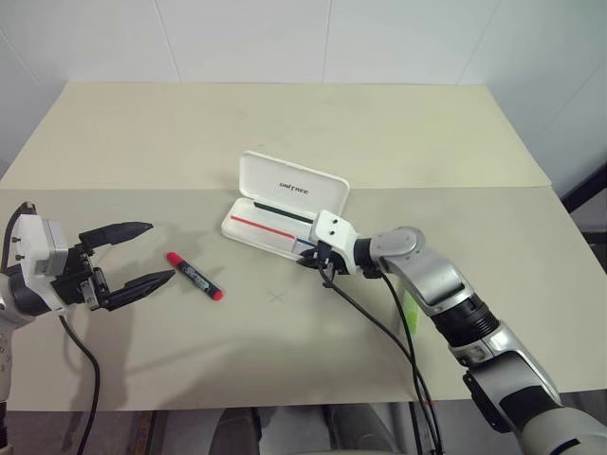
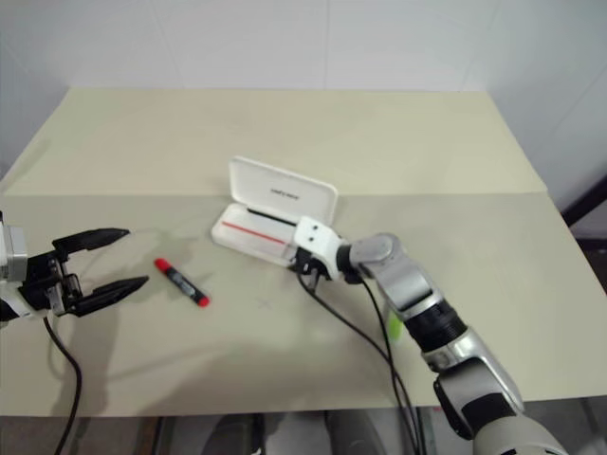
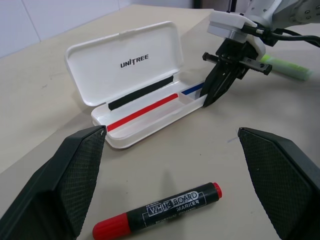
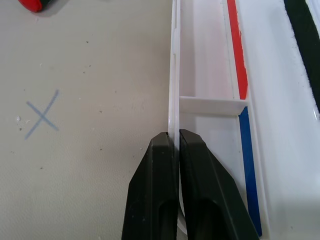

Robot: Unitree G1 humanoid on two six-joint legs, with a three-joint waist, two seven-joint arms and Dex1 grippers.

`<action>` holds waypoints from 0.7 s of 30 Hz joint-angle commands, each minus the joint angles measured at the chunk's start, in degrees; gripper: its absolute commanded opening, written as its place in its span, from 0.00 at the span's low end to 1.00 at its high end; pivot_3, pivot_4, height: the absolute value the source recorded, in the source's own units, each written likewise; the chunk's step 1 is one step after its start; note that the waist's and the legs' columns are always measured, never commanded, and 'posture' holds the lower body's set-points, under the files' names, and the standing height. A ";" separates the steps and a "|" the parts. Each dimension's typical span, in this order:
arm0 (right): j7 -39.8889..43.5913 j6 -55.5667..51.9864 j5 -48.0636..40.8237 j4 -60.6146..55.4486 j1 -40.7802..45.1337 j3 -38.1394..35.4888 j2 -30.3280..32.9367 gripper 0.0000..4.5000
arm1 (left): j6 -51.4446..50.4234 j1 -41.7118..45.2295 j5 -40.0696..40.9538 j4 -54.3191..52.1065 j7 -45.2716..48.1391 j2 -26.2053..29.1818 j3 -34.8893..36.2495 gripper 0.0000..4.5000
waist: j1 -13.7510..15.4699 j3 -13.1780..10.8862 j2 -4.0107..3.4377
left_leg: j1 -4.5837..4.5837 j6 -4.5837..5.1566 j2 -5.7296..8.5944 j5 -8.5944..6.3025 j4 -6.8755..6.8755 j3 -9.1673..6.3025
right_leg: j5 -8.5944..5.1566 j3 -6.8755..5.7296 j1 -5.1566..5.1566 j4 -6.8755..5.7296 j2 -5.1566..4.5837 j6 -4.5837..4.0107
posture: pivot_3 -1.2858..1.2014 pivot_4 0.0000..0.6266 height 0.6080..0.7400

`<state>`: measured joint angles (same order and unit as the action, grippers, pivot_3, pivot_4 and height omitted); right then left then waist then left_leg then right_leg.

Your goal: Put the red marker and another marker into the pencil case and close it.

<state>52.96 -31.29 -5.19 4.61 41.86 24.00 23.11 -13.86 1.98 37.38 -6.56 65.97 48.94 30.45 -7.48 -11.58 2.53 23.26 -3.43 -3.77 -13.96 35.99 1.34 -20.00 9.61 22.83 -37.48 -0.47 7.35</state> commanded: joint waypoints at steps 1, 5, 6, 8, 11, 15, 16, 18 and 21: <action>3.32 1.76 -2.31 -4.94 -1.11 -2.81 2.32 0.00 | -0.35 1.48 2.41 -2.07 -0.65 -0.64 0.48 1.00 | 0.13 0.00 0.00 | 0.01 -0.01 0.00 0.00 -0.01 -0.02 | 0.00 -0.02 0.00 0.02 -0.01 0.00 | 0.52 0.24 1.00; 5.68 6.74 -2.91 -9.49 -3.49 -3.99 5.14 0.00 | -0.64 2.33 2.71 -2.05 -0.53 -1.21 -0.15 1.00 | 0.21 0.00 0.01 | 0.04 -0.06 0.00 -0.04 -0.03 -0.05 | -0.01 -0.06 0.00 0.07 -0.01 0.01 | 0.52 0.24 1.00; 6.04 7.86 -2.63 -10.31 -4.03 -4.07 5.94 0.00 | -0.66 2.57 2.71 -1.95 -0.49 -1.31 -0.34 1.00 | 0.22 0.00 0.00 | 0.03 -0.07 0.00 -0.04 -0.04 -0.05 | -0.01 -0.06 0.00 0.08 -0.01 0.01 | 0.52 0.24 1.00; 7.46 9.72 -2.80 -12.57 -5.54 -4.36 7.99 0.00 | -0.76 2.94 2.92 -1.81 -0.35 -1.46 -0.56 1.00 | 0.11 -0.01 0.01 | 0.03 -0.07 0.00 -0.05 -0.03 -0.05 | -0.01 -0.05 -0.01 0.08 0.00 0.01 | 0.52 0.24 1.00; 10.58 12.18 -3.94 -15.68 -7.92 -4.97 11.46 0.00 | -0.78 3.34 3.12 -1.45 -0.06 -1.56 -0.92 1.00 | 0.11 -0.01 0.02 | 0.03 -0.07 0.00 -0.05 -0.03 -0.05 | -0.01 -0.05 -0.01 0.07 0.00 0.01 | 0.52 0.24 1.00; 13.07 18.75 -3.16 -18.65 -11.15 -5.29 15.30 0.00 | -0.35 3.16 3.33 0.45 1.35 -1.98 -0.91 1.00 | 0.08 -0.02 0.03 | 0.02 -0.07 -0.01 -0.05 -0.02 -0.05 | -0.01 -0.05 -0.02 0.07 0.01 0.01 | 0.52 0.24 1.00; 13.37 19.57 -3.14 -18.87 -11.56 -5.32 15.71 0.00 | -0.26 3.14 3.27 0.89 1.63 -2.05 -0.94 1.00 | 0.04 -0.02 0.03 | 0.02 -0.07 -0.01 -0.05 -0.02 -0.05 | -0.01 -0.05 -0.02 0.06 0.01 0.01 | 0.52 0.24 1.00; 13.84 19.86 -3.28 -19.09 -12.23 -5.34 16.38 0.00 | 0.00 3.15 3.22 1.42 2.32 -2.18 -1.01 1.00 | -0.09 -0.02 0.04 | 0.01 -0.07 -0.01 -0.05 0.00 -0.05 | -0.01 -0.05 -0.03 0.06 0.02 0.01 | 0.52 0.24 1.00; 14.54 21.75 -2.67 -20.17 -14.74 -5.50 18.27 0.00 | 0.31 3.06 3.23 2.27 3.57 -2.21 -0.73 1.00 | 0.14 -0.02 0.04 | 0.01 -0.07 -0.01 -0.05 0.02 -0.06 | -0.02 -0.04 -0.04 0.05 0.02 0.01 | 0.52 0.24 1.00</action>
<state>67.03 -11.58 -7.77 -13.20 27.77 20.23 40.41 -14.43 4.91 39.26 -4.58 68.70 46.92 28.58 -7.34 -11.60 2.57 23.27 -3.50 -3.78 -14.01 36.00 1.27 -20.02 9.57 22.79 -37.42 -0.46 7.36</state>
